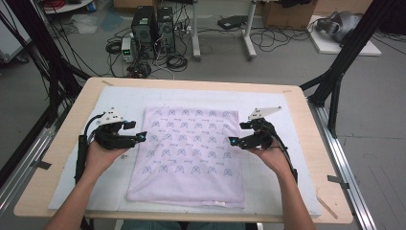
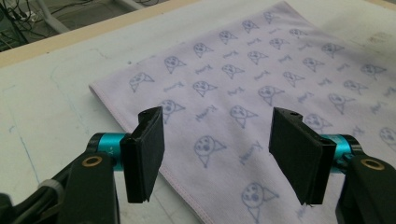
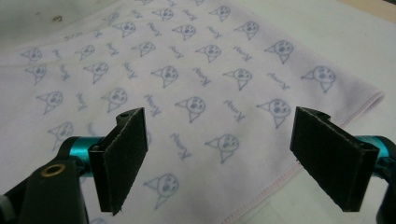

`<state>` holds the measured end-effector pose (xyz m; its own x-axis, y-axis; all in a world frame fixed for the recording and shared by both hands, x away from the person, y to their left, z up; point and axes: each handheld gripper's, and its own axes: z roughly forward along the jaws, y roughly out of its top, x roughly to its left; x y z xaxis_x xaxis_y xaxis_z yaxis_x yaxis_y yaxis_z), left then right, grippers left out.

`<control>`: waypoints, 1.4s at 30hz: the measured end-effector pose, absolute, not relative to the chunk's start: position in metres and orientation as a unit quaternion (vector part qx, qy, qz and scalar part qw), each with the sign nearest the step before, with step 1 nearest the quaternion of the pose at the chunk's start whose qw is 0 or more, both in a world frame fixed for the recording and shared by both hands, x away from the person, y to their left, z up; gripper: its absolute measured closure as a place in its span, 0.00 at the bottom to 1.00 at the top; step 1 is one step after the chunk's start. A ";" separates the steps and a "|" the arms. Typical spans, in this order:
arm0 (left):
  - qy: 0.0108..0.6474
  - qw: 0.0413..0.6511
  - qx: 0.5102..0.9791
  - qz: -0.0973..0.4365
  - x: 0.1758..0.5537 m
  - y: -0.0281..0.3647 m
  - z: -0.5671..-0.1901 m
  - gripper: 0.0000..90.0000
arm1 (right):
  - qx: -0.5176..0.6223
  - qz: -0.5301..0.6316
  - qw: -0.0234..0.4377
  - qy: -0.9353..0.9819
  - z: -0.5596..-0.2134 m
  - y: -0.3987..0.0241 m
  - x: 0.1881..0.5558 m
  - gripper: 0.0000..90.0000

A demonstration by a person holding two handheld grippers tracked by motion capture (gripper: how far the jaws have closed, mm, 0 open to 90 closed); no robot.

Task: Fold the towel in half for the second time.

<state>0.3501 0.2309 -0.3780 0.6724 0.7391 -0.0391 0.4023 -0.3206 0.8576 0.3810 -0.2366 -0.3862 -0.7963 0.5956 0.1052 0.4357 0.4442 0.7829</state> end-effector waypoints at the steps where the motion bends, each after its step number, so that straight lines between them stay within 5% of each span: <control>1: 0.363 0.455 0.791 0.187 0.354 0.231 -0.376 0.40 | 0.305 0.430 0.093 0.845 -0.384 -0.236 0.384 0.20; 12: 0.376 0.442 0.790 0.199 0.394 0.229 -0.362 0.40 | 0.303 0.429 0.114 0.844 -0.360 -0.229 0.424 0.25; 31: 0.449 0.386 0.786 0.177 0.453 0.226 -0.427 0.51 | 0.365 0.356 0.121 0.852 -0.421 -0.231 0.471 0.38; 35: 0.460 0.357 0.793 0.180 0.458 0.219 -0.440 0.49 | 0.385 0.347 0.121 0.847 -0.430 -0.235 0.475 0.39; 37: 0.471 0.353 0.786 0.187 0.459 0.218 -0.444 0.40 | 0.391 0.336 0.121 0.848 -0.435 -0.235 0.476 0.39; 42: 0.475 0.350 0.786 0.185 0.459 0.217 -0.443 0.44 | 0.399 0.331 0.128 0.846 -0.439 -0.234 0.475 0.42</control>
